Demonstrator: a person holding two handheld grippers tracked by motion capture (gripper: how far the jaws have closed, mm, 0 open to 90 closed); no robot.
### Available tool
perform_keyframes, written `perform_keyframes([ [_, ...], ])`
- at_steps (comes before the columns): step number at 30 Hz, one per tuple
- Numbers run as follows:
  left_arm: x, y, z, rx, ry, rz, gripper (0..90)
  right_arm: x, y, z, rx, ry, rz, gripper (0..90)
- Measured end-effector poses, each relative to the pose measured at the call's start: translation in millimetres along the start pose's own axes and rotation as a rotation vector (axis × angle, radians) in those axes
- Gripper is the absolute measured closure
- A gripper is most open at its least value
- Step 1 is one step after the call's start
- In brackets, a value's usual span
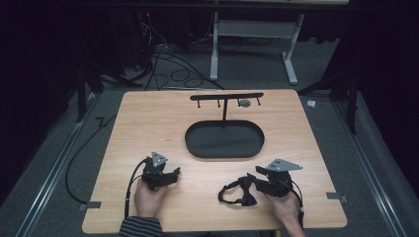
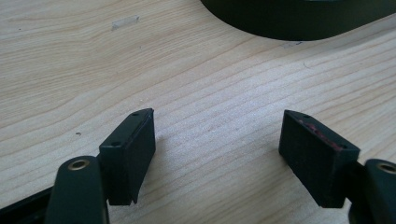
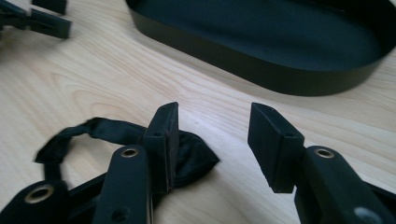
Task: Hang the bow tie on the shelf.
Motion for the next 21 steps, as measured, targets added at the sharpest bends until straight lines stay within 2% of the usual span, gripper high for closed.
perform_keyframes([
  [7,0.0,0.0,0.0,0.000,0.000,0.000,27.6,15.3,-7.2,3.1,0.013,0.035,0.063,54.3],
  [21,0.0,0.0,0.0,0.000,0.000,0.000,27.5,32.3,-18.8,6.0,0.020,0.084,0.131,51.6],
])
Point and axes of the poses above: each handheld gripper's, and its own axes: y roughly backward along the jaws, z roughly out of its top, x roughly to its left, the point moved 1 cm from there along -y, roughly forward along the jaws, and after that the axes turned 3 degrees about z, right-handed, at the moved point
